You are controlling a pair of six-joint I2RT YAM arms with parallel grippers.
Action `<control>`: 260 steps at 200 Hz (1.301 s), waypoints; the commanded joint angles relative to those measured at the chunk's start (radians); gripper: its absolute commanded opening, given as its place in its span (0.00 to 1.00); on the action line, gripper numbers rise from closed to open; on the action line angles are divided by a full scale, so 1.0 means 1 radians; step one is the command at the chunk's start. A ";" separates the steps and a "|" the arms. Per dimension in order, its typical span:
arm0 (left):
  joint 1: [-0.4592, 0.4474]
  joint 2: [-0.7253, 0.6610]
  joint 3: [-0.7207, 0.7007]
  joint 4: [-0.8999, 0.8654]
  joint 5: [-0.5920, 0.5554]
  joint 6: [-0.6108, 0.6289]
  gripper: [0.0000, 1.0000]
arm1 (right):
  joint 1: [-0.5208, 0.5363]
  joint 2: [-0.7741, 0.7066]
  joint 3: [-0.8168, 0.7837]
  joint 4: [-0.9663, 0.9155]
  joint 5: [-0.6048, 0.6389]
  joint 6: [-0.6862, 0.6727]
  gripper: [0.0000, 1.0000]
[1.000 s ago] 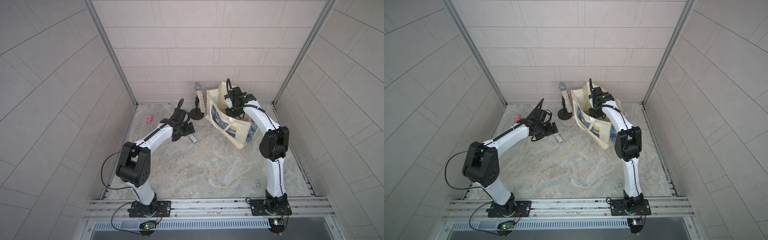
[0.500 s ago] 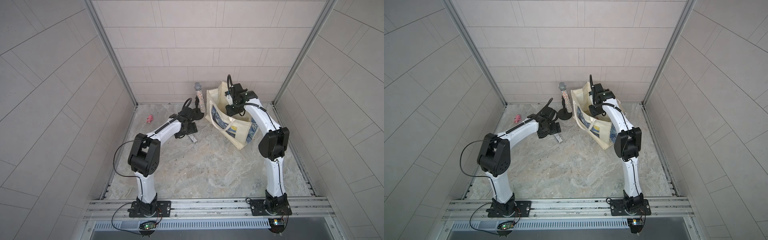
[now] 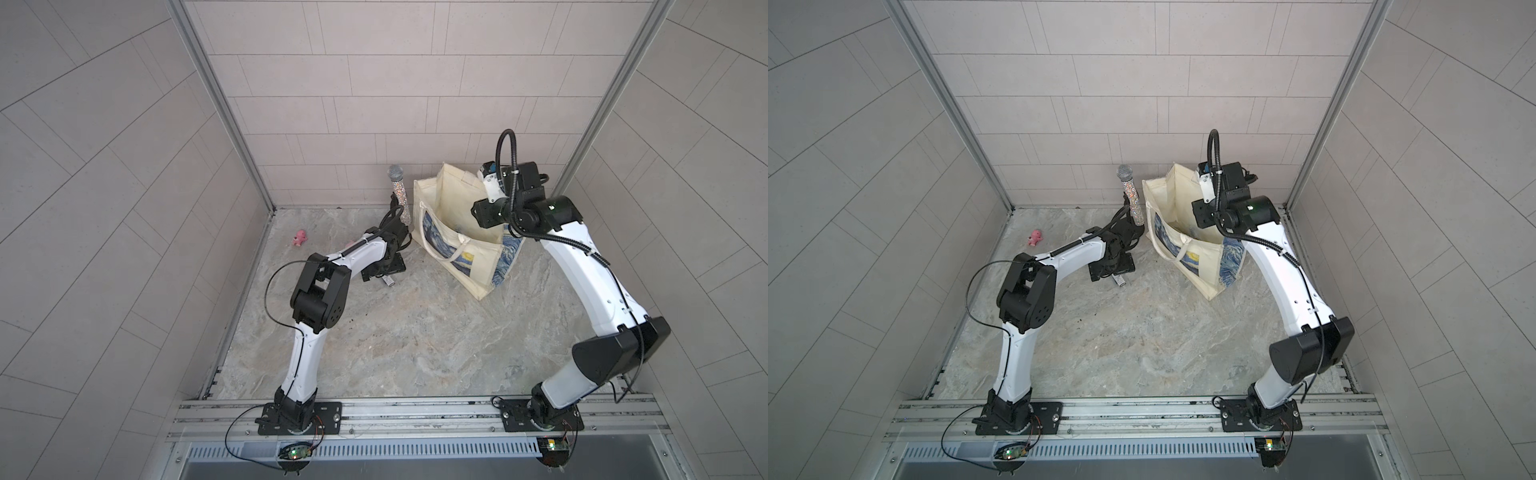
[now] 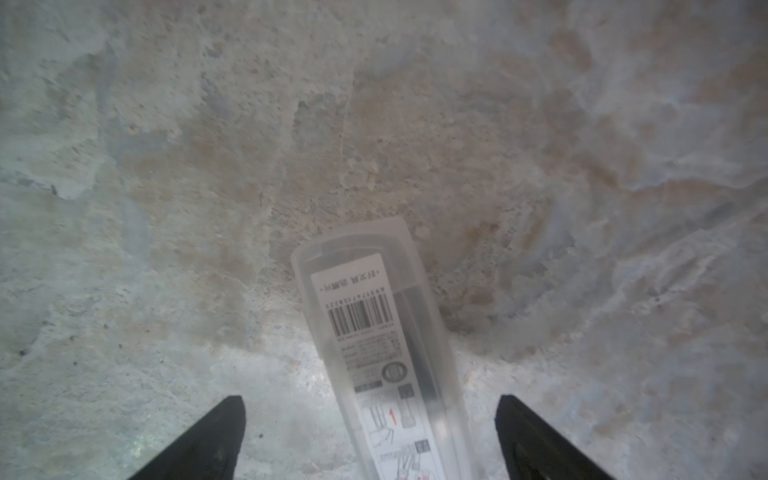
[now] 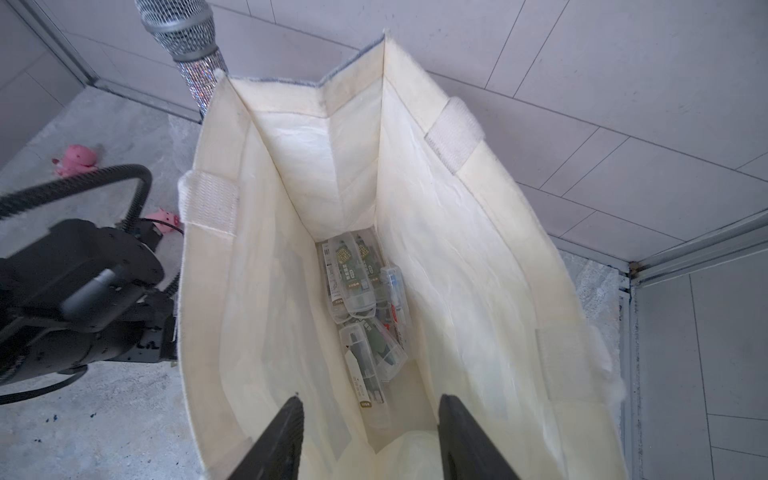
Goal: Put the compass set into the canvas bag
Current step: Pick up the compass set at the center of the board.
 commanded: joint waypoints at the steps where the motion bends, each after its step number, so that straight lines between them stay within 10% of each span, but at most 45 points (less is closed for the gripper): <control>1: -0.004 0.040 0.047 -0.049 -0.030 -0.043 0.98 | 0.002 -0.027 -0.027 0.077 -0.024 0.022 0.55; 118: 0.031 0.009 -0.093 0.093 0.036 -0.085 0.63 | 0.019 -0.093 -0.091 0.119 -0.066 0.044 0.56; 260: 0.077 -0.516 -0.507 0.503 0.197 -0.179 0.33 | 0.215 -0.181 -0.276 0.223 -0.199 0.118 0.57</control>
